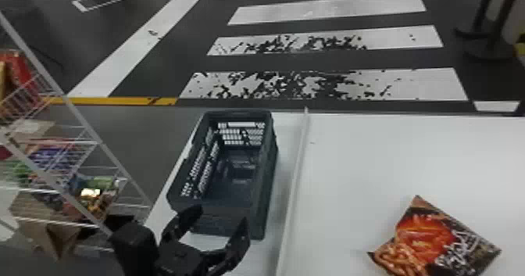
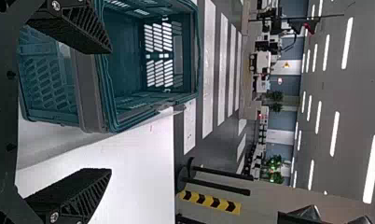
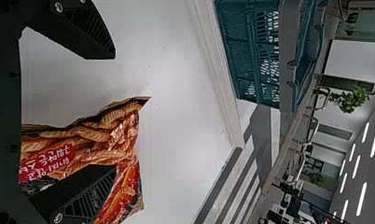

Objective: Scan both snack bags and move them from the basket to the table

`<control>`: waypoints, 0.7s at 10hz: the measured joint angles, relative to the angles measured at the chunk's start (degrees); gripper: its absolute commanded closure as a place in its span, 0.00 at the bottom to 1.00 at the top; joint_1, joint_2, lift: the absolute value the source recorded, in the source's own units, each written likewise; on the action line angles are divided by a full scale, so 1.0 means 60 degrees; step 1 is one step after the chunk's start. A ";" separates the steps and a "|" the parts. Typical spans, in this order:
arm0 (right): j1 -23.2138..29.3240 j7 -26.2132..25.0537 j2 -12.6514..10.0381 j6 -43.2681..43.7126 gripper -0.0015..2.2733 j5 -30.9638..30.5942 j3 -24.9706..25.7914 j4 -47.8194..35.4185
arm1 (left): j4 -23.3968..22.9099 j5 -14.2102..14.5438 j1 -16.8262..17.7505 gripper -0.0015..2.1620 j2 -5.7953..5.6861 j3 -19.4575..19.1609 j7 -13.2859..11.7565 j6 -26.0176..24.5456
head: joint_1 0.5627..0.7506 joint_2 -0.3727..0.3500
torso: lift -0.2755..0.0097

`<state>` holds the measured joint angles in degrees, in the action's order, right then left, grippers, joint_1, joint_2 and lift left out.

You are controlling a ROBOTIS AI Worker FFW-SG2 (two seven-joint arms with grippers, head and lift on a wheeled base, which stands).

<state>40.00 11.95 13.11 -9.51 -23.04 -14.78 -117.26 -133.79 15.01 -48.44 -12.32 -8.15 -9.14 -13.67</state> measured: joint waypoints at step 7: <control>-0.0529 -0.0385 0.0496 -0.0332 0.18 -0.1025 -0.0198 0.0662 | 0.0005 0.0293 0.0014 0.04 -0.0012 -0.0114 -0.0464 0.0000 | 0.70 0.81 | 0.62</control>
<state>36.82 9.64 16.08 -11.50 -29.20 -15.97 -113.28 -133.76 16.77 -48.35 -12.39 -8.83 -11.93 -13.67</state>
